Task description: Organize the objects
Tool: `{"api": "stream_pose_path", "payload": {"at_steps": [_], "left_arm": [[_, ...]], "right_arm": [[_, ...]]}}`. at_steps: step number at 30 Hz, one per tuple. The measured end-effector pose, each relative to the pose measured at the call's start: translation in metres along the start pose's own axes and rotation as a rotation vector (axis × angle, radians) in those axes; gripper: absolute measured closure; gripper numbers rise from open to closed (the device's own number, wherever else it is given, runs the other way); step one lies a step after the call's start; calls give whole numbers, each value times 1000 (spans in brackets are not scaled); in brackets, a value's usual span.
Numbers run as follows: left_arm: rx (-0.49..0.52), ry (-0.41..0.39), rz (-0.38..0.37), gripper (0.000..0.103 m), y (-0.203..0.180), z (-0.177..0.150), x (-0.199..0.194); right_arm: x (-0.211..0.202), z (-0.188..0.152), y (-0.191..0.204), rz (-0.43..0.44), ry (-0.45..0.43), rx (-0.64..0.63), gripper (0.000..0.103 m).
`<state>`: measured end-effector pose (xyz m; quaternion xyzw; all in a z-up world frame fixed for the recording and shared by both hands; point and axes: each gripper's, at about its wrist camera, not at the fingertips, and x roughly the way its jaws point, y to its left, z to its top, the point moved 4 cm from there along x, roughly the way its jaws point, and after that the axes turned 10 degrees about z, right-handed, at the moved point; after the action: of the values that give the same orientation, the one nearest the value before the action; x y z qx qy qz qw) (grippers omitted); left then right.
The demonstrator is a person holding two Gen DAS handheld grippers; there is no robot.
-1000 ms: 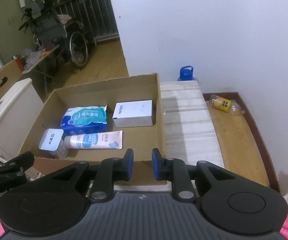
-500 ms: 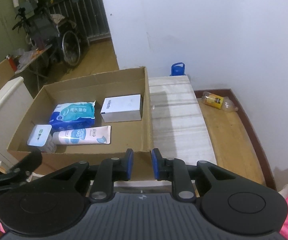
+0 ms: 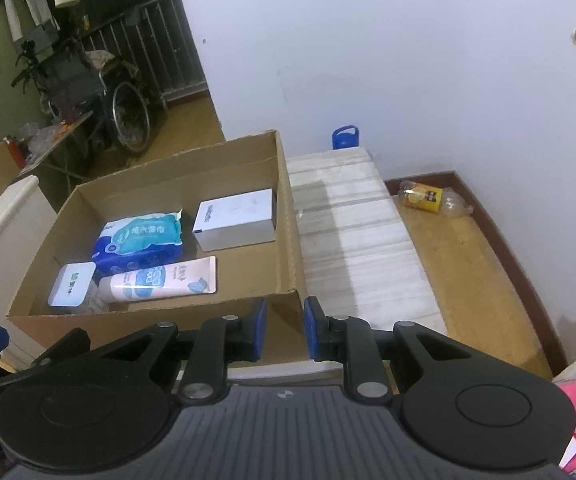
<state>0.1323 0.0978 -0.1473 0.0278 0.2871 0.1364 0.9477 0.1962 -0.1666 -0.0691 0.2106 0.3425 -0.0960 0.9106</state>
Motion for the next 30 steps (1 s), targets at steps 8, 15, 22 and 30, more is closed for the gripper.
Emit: {"api": "stream_pose_path", "payload": {"at_steps": [8,15,22,30], "left_arm": [[48,3,-5,0,-9,-3,0],[62,-17,-10,0,-13,-5,-3],[41,-6,-29,0,-9,-4,-1],[53,-13,-20,0,-10,-5,-2]], "right_arm": [[2,-9,5,-22,-15,-31,80],[-3,-11,11,-22,-87,-54,80],[-1,-17,15,-33,-107,-89,80],[-2,-22,16,-38,-143,-109,80]]}}
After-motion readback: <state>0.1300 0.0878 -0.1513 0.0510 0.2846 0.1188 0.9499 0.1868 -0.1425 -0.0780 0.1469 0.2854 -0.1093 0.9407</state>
